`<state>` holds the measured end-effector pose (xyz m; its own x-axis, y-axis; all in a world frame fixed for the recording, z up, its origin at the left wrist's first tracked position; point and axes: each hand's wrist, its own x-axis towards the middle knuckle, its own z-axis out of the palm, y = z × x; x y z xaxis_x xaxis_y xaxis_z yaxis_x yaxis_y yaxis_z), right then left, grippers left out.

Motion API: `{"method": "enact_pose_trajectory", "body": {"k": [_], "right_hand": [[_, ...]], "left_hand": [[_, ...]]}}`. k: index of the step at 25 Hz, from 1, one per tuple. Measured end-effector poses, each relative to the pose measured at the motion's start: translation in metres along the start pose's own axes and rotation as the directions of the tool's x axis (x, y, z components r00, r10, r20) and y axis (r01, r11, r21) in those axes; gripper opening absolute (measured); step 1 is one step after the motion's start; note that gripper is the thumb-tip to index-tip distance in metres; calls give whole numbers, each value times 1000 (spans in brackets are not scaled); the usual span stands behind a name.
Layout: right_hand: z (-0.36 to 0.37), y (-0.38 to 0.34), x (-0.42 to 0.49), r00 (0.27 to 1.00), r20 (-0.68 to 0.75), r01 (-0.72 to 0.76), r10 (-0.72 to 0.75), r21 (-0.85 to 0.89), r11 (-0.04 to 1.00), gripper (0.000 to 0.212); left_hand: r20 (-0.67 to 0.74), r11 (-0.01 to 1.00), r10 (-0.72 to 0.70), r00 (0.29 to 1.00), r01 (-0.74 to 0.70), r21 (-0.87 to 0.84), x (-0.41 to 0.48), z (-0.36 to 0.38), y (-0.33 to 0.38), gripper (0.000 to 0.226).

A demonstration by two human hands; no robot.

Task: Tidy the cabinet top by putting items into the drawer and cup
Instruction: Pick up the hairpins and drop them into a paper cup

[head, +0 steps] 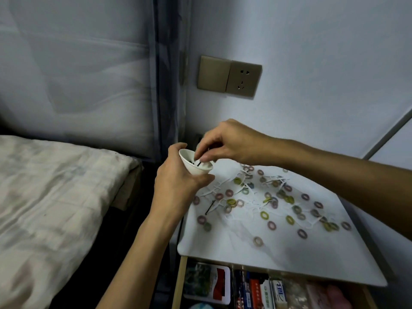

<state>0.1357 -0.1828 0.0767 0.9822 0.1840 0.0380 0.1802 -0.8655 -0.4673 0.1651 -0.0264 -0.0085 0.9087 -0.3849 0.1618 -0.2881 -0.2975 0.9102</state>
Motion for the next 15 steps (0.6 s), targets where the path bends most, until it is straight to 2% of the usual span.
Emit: {"method": "enact_pose_trajectory", "body": {"k": [2,4,5,7,9,10,15], "right_hand": [[5,9,1,992,-123,7,-3,33,999,17],[17,30,-5,945,-309,-72,106,118,990,15],[29,42,-10,927,-328,-144,182,136,980,14],[61,67,-23,951,-184,-248,250,37,968,13],[95,80,-31,972,10,-233,235,-100,967,14],[107,84,-32,973,54,-218,226,-131,967,14],[123,92,-31,969,49,-237,243,-100,966,7]], "left_hand": [[-10,1000,3,1000,-3,-6,0,1,1,82],[-43,1000,3,999,-4,-16,2,-2,-1,83],[-57,1000,2,998,-3,-17,4,-3,-2,83],[-79,1000,-7,997,6,-11,6,-4,-3,82],[-100,1000,-13,995,12,-7,5,-8,-4,80],[-101,1000,-15,995,14,-12,5,-9,-3,80],[-77,1000,-7,997,6,-19,5,-9,-3,82]]}}
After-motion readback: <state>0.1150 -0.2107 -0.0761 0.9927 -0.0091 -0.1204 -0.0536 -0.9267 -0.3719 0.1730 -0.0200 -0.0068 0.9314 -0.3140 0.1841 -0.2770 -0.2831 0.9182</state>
